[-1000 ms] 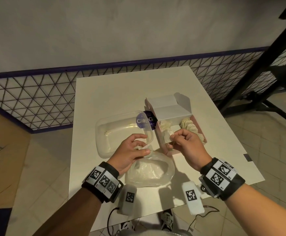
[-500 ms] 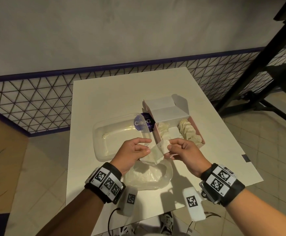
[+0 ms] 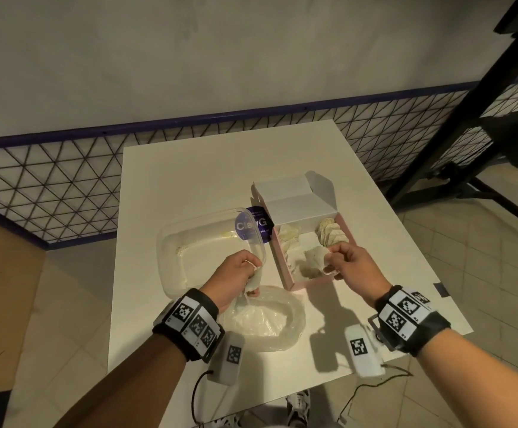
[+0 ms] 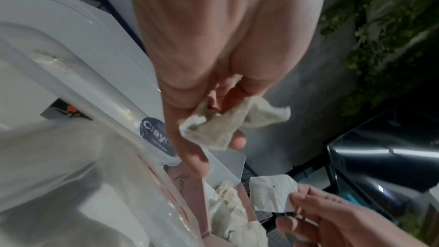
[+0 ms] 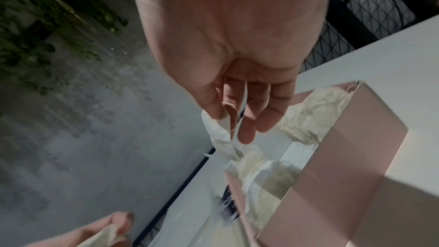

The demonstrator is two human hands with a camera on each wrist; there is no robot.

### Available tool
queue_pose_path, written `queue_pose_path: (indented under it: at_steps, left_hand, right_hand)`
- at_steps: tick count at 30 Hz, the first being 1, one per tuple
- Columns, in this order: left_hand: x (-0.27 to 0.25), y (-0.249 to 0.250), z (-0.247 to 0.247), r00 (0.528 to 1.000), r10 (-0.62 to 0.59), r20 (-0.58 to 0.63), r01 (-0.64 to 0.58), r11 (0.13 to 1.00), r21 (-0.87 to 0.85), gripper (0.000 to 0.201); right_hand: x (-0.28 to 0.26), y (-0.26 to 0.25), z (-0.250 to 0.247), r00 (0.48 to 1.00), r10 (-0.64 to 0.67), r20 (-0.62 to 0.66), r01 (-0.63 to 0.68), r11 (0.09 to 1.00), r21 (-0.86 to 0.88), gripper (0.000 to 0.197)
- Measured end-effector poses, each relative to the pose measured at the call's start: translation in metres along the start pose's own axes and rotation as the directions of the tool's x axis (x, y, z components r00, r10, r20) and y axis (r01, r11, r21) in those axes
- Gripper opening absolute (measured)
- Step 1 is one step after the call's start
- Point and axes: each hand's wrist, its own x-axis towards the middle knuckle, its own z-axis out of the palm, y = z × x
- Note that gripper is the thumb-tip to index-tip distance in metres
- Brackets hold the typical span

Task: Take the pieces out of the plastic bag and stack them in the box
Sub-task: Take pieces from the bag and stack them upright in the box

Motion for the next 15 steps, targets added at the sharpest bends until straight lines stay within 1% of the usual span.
queue_pose_path:
  at_steps: [2,4,6,8,10,12,15]
  left_hand:
    - [0.011,0.005,0.004,1.0,0.019,-0.005,-0.018,0.988,0.157,0.025]
    - [0.02,0.011,0.009,0.999,0.034,0.041,-0.044,0.962,0.268,0.028]
    - [0.027,0.015,0.013,0.995,0.028,0.091,-0.055,0.946,0.318,0.03]
    - [0.031,0.018,0.018,0.992,0.028,0.12,-0.071,0.927,0.369,0.033]
    - [0.036,0.017,0.025,0.99,0.024,0.138,-0.079,0.908,0.411,0.033]
    - [0.04,0.017,0.032,0.988,0.01,0.156,-0.081,0.889,0.452,0.028]
    - [0.047,0.015,0.04,0.983,0.008,0.181,-0.093,0.879,0.467,0.026]
  right_hand:
    - [0.019,0.003,-0.011,1.0,-0.003,0.027,0.006,0.996,-0.093,0.02]
    - [0.037,0.004,-0.019,0.993,0.01,0.121,0.02,0.971,-0.239,0.02]
    - [0.049,0.001,-0.025,0.983,0.029,0.183,0.036,0.938,-0.344,0.02]
    - [0.057,-0.002,-0.033,0.985,0.03,0.169,0.032,0.936,-0.351,0.019]
    - [0.064,-0.004,-0.046,0.988,0.003,0.156,0.057,0.924,-0.379,0.014]
    - [0.071,-0.003,-0.062,0.984,-0.006,0.18,0.088,0.889,-0.449,0.009]
    - [0.075,0.003,-0.079,0.965,0.053,0.257,0.108,0.813,-0.572,0.008]
